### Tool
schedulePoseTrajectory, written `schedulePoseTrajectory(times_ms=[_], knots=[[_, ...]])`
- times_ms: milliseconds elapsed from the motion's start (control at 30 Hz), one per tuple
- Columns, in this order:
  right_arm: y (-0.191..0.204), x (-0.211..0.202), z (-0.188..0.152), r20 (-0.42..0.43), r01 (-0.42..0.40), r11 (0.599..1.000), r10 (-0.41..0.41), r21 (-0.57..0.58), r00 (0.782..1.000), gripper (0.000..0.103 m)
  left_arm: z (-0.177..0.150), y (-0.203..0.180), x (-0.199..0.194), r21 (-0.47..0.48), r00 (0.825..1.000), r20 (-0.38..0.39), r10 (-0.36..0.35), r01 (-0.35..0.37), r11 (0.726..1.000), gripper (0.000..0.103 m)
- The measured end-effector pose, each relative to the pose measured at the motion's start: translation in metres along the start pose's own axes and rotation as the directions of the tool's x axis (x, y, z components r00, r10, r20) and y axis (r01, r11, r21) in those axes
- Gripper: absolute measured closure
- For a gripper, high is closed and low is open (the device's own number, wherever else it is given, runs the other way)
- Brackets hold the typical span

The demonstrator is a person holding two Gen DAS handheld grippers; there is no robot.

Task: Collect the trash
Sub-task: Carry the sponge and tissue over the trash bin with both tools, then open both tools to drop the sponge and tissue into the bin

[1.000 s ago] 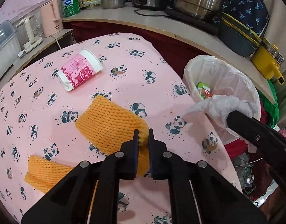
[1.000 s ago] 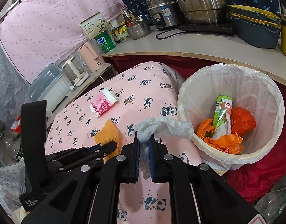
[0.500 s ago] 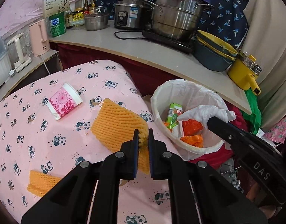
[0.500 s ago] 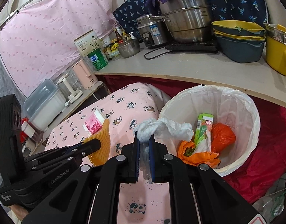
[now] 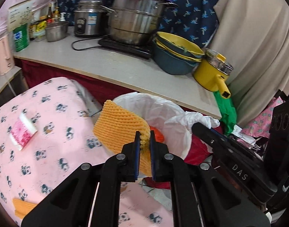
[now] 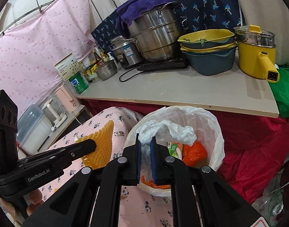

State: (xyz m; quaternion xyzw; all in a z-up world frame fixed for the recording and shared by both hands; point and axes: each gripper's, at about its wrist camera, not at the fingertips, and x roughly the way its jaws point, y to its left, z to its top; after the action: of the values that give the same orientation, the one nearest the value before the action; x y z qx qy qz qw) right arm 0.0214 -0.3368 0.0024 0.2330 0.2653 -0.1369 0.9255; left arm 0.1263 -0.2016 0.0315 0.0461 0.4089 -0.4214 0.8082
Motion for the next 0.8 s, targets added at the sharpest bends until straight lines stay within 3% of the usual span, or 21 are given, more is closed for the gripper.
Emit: schedulePoseTrajectory(times_ms=[200,400,533,800], knots=[[-0.022,0.003,0.005,0.008,0.028,0.999,-0.028,0.041,1.000,0.093,0.011,-0.014,0.032,0.006,0.996,-0.055,-0.068,0.068,0.998,0.094],[-0.033,0.008,0.007,0.009,0.042,0.997,-0.042,0.064,0.999,0.093,0.018,-0.014,0.059,-0.027,0.991,-0.093,-0.095,0.093,0.995,0.091],[-0.036,0.016,0.009,-0.001,0.044,0.997,-0.044,0.069,0.999,0.093,0.020,-0.012,0.060,-0.025,0.996,-0.068,-0.064,0.063,0.998,0.066],[-0.030,0.034,0.011,-0.024,0.037,0.997,-0.036,0.066,0.999,0.091,0.022,0.002,0.051,-0.017,0.999,0.000,0.038,-0.038,0.999,0.046]])
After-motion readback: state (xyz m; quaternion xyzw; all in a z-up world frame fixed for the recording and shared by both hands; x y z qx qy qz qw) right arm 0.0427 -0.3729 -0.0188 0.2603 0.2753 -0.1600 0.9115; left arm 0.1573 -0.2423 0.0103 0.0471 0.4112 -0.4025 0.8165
